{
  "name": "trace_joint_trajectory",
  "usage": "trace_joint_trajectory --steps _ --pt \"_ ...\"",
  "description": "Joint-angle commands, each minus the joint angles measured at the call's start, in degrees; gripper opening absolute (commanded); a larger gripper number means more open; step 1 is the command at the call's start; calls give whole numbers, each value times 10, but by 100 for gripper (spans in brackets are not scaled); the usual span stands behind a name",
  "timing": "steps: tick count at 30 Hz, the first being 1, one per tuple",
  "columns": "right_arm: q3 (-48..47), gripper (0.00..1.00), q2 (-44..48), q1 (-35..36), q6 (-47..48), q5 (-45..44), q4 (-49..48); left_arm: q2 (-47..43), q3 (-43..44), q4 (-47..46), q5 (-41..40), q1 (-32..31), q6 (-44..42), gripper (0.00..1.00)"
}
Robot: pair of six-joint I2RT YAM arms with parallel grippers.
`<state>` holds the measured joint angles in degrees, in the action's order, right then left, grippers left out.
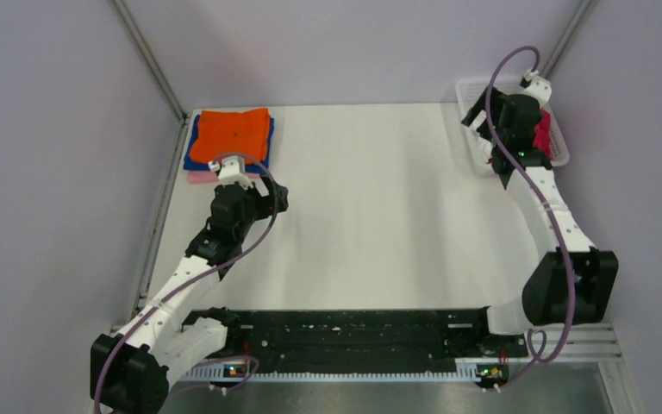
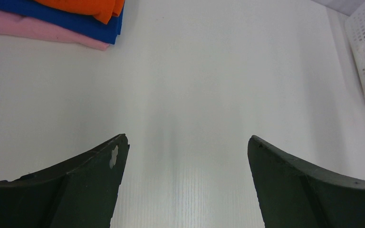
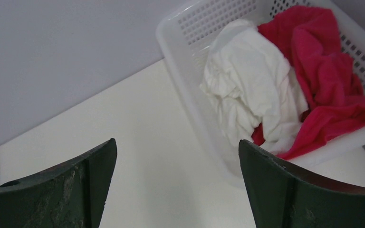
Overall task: Fold and stack the t-shirts
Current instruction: Grab crumpled tshirt from bin with the right arm
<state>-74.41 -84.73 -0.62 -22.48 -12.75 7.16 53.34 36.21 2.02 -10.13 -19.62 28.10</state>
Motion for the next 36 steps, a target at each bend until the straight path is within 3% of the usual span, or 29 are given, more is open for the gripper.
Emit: trace_joint_trajectory --steps 1,11,14,16,21,27,32,36 --pt "-142 92 -142 -50 35 -20 73 14 32 -30 -17 -1 -19 99" --pt "-382 81 -390 -77 96 -11 123 61 35 -59 -56 0 -26 99" --pt "-436 74 -441 -77 101 -27 134 70 41 -60 -67 0 -28 99" --pt "-451 48 -461 -77 105 -31 133 72 44 -55 -70 0 -27 99" --pt "-475 0 -443 -77 112 -56 129 62 44 -46 -76 0 -22 99" --pt "-470 0 -316 -76 131 -29 92 29 31 -40 -71 0 -9 99" --pt "-406 0 -170 -69 120 86 -17 -4 11 -43 -51 -1 1 99" --pt "-417 0 -91 -49 69 215 -38 -18 11 -31 -35 0 10 99"
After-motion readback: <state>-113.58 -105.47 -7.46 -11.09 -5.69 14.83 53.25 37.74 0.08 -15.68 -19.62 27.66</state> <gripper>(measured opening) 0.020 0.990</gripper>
